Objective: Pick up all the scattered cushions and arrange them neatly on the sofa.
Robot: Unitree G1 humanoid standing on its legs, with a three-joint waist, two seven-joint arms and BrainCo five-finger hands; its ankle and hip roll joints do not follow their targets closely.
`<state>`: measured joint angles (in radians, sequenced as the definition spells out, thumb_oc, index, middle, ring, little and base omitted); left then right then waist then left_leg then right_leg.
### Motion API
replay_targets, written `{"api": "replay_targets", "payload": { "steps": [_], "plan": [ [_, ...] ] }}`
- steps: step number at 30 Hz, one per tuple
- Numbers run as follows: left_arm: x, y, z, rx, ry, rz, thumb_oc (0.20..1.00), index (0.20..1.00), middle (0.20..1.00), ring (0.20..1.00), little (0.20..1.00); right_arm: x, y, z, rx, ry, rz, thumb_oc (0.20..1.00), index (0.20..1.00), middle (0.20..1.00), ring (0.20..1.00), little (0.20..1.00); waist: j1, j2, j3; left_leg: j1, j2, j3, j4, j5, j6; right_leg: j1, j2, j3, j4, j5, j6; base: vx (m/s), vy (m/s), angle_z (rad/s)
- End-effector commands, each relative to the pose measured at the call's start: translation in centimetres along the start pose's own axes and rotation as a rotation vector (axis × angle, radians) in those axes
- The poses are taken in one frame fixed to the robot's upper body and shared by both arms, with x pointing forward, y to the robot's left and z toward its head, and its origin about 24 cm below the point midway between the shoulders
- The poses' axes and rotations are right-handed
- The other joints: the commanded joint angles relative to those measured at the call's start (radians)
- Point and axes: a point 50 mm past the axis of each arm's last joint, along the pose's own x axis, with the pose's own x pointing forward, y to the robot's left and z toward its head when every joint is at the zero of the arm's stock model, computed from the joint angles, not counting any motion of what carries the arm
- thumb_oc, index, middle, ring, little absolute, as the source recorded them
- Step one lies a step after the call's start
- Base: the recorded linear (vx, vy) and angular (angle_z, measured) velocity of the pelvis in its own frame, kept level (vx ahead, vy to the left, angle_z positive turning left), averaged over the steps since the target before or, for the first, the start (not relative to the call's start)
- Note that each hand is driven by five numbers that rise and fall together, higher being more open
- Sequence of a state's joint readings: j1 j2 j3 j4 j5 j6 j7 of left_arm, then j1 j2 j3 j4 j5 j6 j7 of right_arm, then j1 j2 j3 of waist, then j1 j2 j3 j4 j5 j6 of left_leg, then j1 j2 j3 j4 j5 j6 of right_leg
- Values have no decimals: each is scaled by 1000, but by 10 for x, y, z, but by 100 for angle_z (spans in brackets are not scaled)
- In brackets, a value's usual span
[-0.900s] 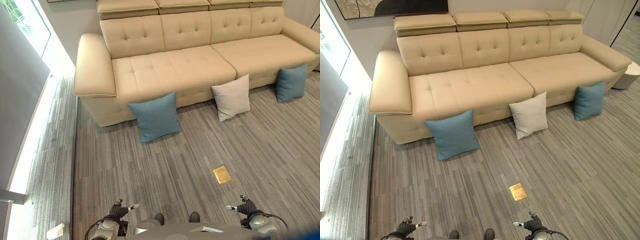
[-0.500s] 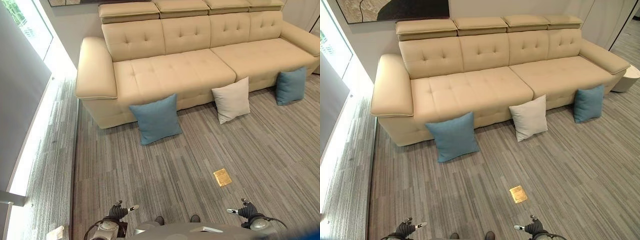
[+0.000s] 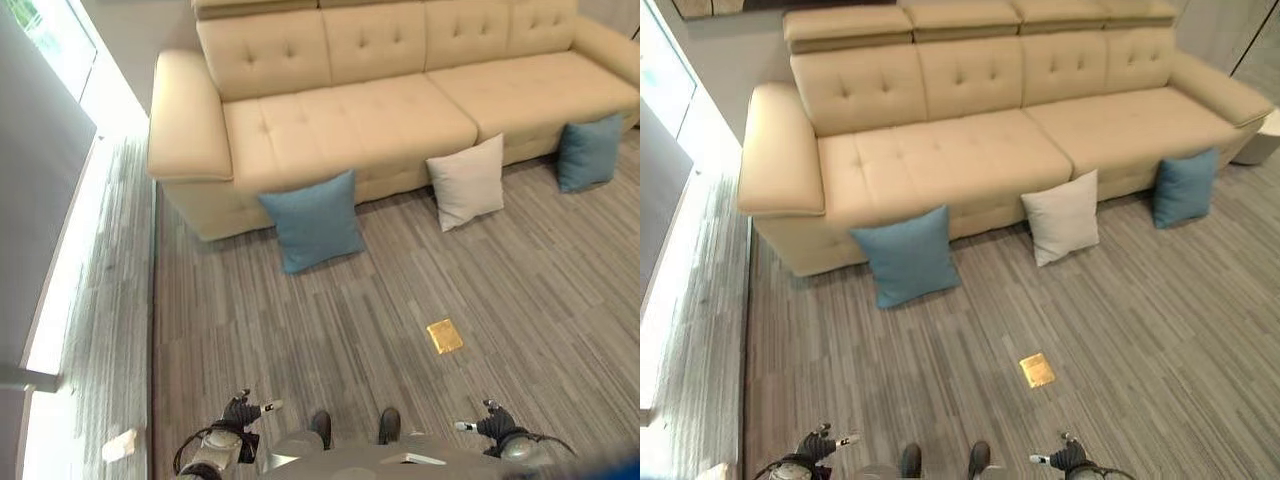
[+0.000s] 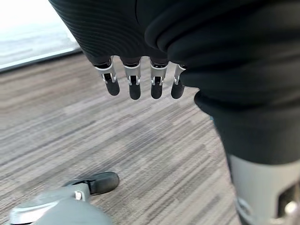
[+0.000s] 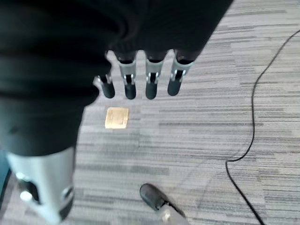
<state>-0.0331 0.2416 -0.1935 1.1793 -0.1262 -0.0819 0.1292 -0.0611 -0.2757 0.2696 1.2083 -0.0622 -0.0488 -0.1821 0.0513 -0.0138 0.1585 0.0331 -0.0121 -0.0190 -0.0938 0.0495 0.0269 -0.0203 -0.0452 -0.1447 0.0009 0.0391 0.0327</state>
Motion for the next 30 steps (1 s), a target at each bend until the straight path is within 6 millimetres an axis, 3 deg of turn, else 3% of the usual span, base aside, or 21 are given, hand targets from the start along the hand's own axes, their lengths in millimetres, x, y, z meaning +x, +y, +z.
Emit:
{"api": "replay_targets", "payload": {
  "steps": [1, 4, 8, 10, 11, 12, 14, 19, 20, 21, 22, 24, 25, 30],
  "plan": [
    [4, -1, 14, 11, -27, 4, 1000, 1000, 1000, 1000, 1000, 3, -9, 15, 0, -58, -38, 1000, 1000, 1000, 1000, 1000, 7, -11, -7, -13, -20, -53, 7, -35, -13, 69, -24, 51, 65, -116, 70, 33, -207, 60],
    [4, -4, 13, -1, -16, -3, 1000, 1000, 1000, 1000, 1000, 3, -13, 19, 23, -76, -48, 1000, 1000, 1000, 1000, 1000, 15, -23, 6, -27, -15, -100, 37, -28, -34, 108, -5, 20, 21, -132, 46, 10, -209, 63],
    [3, -10, 7, -1, 10, -24, 1000, 1000, 1000, 1000, 1000, 4, -18, 18, 38, -78, -62, 1000, 1000, 1000, 1000, 1000, 14, -27, 27, -85, -23, -96, 126, -33, -54, 134, -1, -37, -33, -125, 32, -64, -119, 70],
    [2, -13, 7, 0, 11, -30, 1000, 1000, 1000, 1000, 1000, 4, -20, 17, 43, -75, -70, 1000, 1000, 1000, 1000, 1000, 5, -30, 38, -129, -19, -34, 171, -35, -59, 139, -8, -64, -57, -119, 30, -102, -18, 63],
    [2, -14, 6, 0, 11, -32, 1000, 1000, 1000, 1000, 1000, 4, -21, 16, 42, -70, -72, 1000, 1000, 1000, 1000, 1000, 0, -32, 41, -144, -10, 27, 187, -38, -56, 142, -11, -80, -67, -114, 29, -86, -1, 62],
    [2, -15, 7, -2, 9, -32, 1000, 1000, 1000, 1000, 1000, 3, -20, 12, 44, -53, -66, 1000, 1000, 1000, 1000, 1000, -10, -34, 40, -156, 13, 140, 201, -46, -45, 146, -13, -101, -83, -111, 27, -54, 11, 65],
    [2, -14, 6, -4, 11, -28, 1000, 1000, 1000, 1000, 1000, 3, -17, 10, 38, -42, -56, 1000, 1000, 1000, 1000, 1000, -11, -33, 32, -148, 22, 196, 185, -56, -37, 144, -10, -107, -87, -111, 30, 32, 37, 69],
    [0, -7, -7, 19, 56, -7, 1000, 1000, 1000, 1000, 1000, 3, -8, 15, 8, -52, -28, 1000, 1000, 1000, 1000, 1000, 1, -49, -3, -105, -11, 169, 132, -82, -7, 141, -22, -99, -43, -123, 52, 177, 109, -9],
    [0, -6, -8, 23, 57, -7, 1000, 1000, 1000, 1000, 1000, 3, -7, 16, 5, -54, -23, 1000, 1000, 1000, 1000, 1000, 3, -46, -7, -85, -18, 167, 115, -88, 1, 130, -30, -98, 5, -133, 58, 114, 158, -8],
    [1, -2, -6, 34, 51, 1, 1000, 1000, 1000, 1000, 1000, 3, -7, 19, -1, -66, -18, 1000, 1000, 1000, 1000, 1000, 2, -34, 3, -53, -22, 165, 93, -95, 13, 80, -54, -100, 143, -138, 76, 114, 158, -7],
    [1, -2, -6, 34, 51, 1, 1000, 1000, 1000, 1000, 1000, 3, -7, 20, -1, -66, -18, 1000, 1000, 1000, 1000, 1000, 3, -34, -1, -58, -21, 166, 93, -93, 12, 75, -53, -99, 141, -135, 75, 84, 157, -17],
    [2, 4, 0, 44, 32, 17, 1000, 1000, 1000, 1000, 1000, 4, -7, 28, -20, -93, -14, 1000, 1000, 1000, 1000, 1000, -10, -16, 24, -15, -18, 150, 75, -101, 28, -26, -68, -82, 341, -70, 118, 130, 129, -12],
    [3, 6, 1, 46, 28, 21, 1000, 1000, 1000, 1000, 1000, 4, -7, 28, -23, -95, -15, 1000, 1000, 1000, 1000, 1000, -15, -12, 27, 4, -18, 142, 64, -103, 29, -57, -67, -74, 366, -61, 118, 188, 97, -11],
    [3, 7, 5, 54, 14, 23, 1000, 1000, 1000, 1000, 1000, 5, -12, 33, -38, -108, -29, 1000, 1000, 1000, 1000, 1000, -28, -5, 43, 82, -21, 124, 40, -134, 27, -110, -82, -137, 212, -44, 83, 224, -53, 1]
  ]
}}
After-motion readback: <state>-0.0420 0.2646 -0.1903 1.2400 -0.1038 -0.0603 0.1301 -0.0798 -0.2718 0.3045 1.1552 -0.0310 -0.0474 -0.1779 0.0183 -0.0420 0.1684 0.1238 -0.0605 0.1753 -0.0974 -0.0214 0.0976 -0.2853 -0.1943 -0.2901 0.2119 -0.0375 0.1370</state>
